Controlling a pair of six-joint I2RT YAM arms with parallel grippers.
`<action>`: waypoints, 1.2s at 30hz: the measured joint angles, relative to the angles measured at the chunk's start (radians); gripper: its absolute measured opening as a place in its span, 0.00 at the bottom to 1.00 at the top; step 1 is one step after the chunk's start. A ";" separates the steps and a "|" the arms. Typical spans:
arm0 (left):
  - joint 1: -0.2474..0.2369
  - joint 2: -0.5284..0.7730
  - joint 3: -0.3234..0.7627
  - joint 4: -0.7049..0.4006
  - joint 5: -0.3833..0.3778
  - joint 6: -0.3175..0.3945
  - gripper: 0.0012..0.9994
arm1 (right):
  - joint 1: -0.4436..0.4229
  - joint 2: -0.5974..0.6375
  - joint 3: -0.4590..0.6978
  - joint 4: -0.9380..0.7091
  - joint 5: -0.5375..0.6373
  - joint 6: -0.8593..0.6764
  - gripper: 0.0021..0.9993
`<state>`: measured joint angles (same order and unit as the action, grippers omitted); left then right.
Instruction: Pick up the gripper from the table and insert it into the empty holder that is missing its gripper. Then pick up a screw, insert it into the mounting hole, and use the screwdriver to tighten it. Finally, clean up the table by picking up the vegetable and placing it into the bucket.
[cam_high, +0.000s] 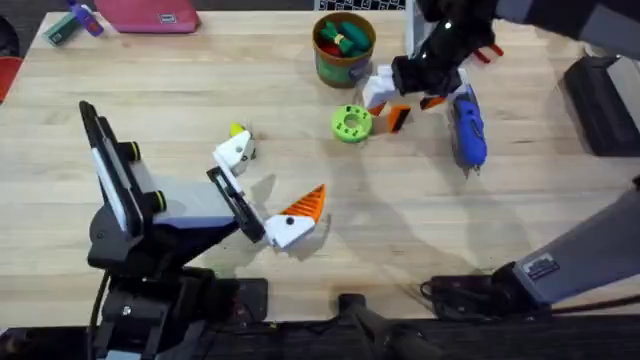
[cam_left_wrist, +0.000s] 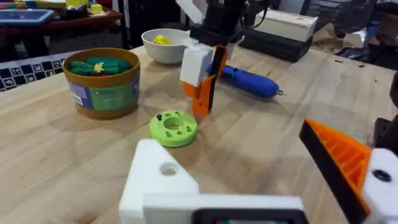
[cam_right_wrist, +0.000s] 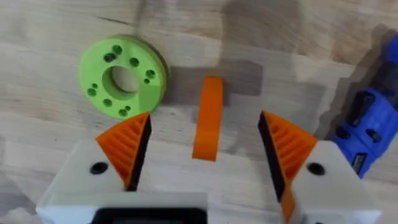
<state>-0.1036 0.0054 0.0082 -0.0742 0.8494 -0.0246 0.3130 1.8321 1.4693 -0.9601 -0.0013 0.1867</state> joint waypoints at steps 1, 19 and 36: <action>0.000 0.000 0.000 0.000 0.000 0.000 0.99 | 0.000 0.010 0.000 -0.001 0.000 0.000 0.98; 0.000 0.000 0.000 0.000 0.000 0.000 0.99 | 0.000 0.047 0.015 -0.062 0.001 0.019 0.62; 0.000 0.000 0.000 0.000 0.000 0.000 0.99 | 0.000 0.047 0.028 -0.056 0.011 0.026 0.01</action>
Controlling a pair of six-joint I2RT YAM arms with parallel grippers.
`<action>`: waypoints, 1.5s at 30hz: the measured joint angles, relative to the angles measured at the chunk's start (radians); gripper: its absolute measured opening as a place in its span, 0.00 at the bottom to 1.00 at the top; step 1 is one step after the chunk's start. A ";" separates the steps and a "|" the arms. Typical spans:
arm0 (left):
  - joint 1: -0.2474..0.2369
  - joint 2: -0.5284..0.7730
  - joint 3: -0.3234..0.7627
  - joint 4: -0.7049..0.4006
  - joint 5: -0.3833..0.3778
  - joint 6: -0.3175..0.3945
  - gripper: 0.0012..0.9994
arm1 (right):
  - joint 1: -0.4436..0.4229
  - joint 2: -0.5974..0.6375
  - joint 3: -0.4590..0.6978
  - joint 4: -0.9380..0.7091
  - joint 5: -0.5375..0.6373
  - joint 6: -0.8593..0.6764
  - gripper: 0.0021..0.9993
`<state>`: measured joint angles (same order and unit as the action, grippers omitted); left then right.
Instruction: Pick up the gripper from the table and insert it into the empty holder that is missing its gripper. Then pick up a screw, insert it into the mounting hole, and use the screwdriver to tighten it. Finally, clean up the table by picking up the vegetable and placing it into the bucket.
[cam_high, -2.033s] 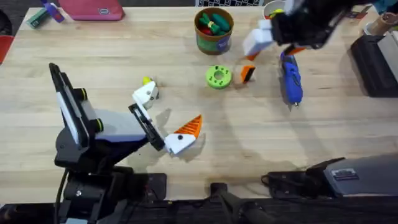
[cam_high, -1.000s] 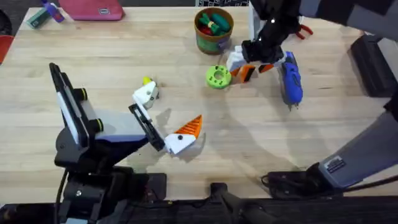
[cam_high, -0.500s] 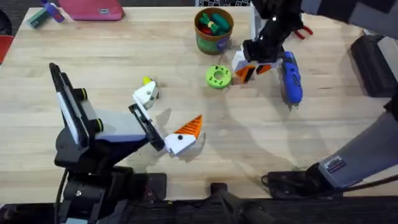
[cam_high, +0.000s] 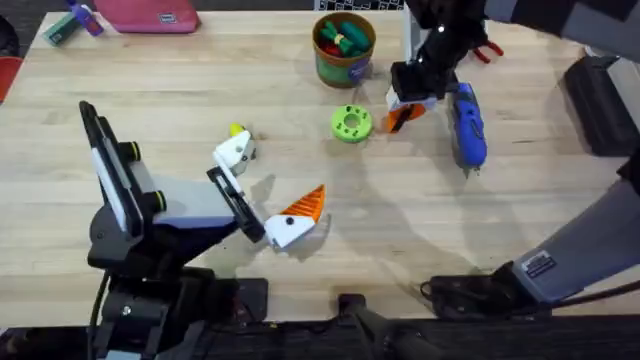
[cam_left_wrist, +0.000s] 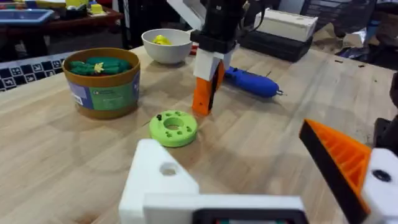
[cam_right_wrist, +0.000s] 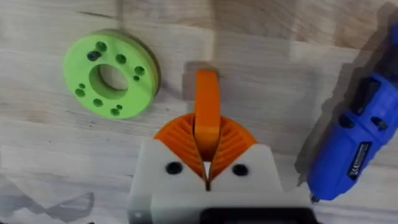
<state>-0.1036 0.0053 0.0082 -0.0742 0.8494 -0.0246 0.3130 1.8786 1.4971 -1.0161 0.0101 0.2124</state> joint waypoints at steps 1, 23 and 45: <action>0.000 0.000 0.000 0.000 0.000 0.000 0.99 | 0.000 0.000 0.000 0.000 0.000 0.000 0.01; 0.000 0.000 0.000 0.000 0.000 0.000 0.99 | 0.000 -0.437 -0.123 0.232 -0.333 0.077 0.01; 0.000 0.000 0.000 0.000 0.000 0.000 0.99 | 0.010 -0.391 -0.574 0.942 -1.274 0.110 0.01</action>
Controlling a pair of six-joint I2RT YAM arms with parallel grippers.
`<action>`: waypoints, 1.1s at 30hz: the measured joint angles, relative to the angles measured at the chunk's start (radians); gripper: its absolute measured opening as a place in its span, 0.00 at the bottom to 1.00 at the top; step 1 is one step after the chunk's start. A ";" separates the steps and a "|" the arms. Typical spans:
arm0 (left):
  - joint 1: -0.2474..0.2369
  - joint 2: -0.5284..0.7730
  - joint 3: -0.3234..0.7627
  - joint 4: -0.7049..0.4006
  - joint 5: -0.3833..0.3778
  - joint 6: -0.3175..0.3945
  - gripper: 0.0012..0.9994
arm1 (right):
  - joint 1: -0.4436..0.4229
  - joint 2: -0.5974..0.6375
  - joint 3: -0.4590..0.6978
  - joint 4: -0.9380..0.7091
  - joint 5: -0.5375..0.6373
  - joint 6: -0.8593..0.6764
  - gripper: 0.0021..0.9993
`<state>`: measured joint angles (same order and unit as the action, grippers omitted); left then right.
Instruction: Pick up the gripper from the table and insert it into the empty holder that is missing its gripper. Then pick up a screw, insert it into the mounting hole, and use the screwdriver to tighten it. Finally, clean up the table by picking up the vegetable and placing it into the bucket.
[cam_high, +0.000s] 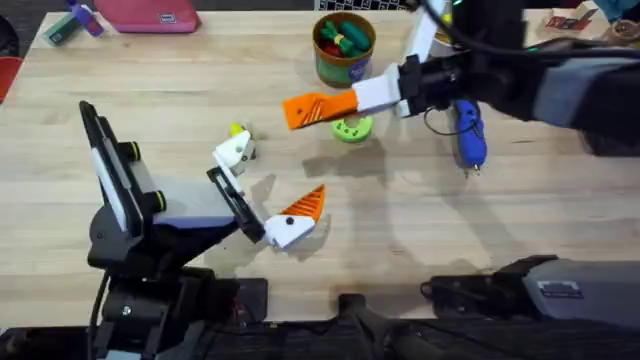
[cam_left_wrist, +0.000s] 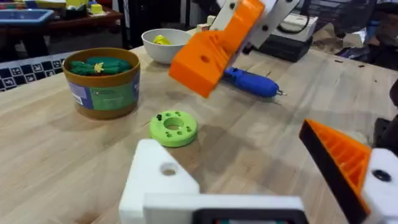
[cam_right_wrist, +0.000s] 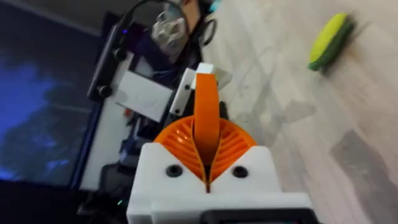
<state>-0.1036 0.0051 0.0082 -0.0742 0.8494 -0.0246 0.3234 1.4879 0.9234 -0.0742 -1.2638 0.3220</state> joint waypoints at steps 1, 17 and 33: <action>0.000 0.000 0.000 0.000 0.000 0.000 0.99 | 0.005 0.025 0.000 0.016 -0.037 -0.001 0.01; 0.000 0.000 0.000 0.000 0.000 0.000 0.99 | 0.078 0.191 -0.001 0.071 -0.244 -0.007 0.01; 0.000 0.000 0.000 0.000 0.000 0.000 0.99 | 0.146 0.321 0.082 0.041 -0.259 0.069 0.01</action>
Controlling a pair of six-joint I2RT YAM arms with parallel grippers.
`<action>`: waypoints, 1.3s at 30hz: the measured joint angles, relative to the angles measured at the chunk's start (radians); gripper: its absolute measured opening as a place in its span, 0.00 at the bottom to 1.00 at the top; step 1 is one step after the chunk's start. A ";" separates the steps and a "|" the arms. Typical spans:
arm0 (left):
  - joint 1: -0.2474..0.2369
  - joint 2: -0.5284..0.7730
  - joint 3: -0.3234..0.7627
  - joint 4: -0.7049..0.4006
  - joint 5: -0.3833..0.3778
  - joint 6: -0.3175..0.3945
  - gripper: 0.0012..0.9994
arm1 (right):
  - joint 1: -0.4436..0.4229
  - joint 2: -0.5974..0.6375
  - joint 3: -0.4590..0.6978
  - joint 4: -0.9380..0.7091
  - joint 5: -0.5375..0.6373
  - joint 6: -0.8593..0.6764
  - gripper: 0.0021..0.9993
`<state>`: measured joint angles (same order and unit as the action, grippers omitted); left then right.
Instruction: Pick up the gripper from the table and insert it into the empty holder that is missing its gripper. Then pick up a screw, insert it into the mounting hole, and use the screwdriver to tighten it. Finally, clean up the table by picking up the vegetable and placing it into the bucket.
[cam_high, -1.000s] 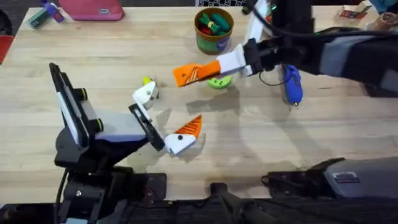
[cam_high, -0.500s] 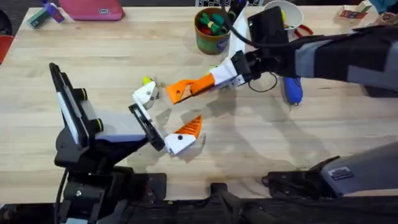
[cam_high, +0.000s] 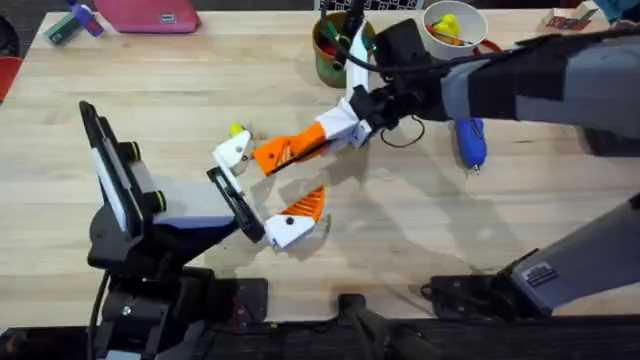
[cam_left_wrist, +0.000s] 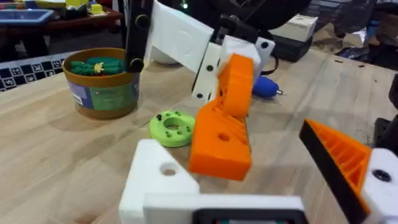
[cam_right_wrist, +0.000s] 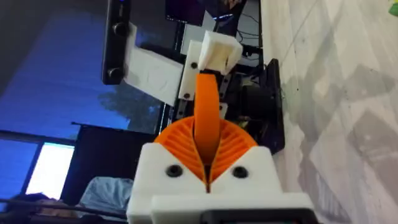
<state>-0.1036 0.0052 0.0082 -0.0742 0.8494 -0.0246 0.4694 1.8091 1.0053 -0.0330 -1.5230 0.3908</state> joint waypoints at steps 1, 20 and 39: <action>0.000 0.000 0.000 0.000 0.000 0.000 0.99 | 0.002 0.007 0.008 -0.002 0.000 0.002 0.01; 0.000 0.000 0.000 0.000 -0.001 0.000 0.99 | 0.034 0.058 0.060 -0.005 0.000 0.006 0.01; 0.000 0.000 0.000 0.000 -0.004 -0.003 0.99 | 0.044 0.058 0.060 -0.004 0.000 0.088 0.01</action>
<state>-0.1032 0.0054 0.0082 -0.0742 0.8452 -0.0280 0.5133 1.8675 1.0653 -0.0373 -1.5230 0.4792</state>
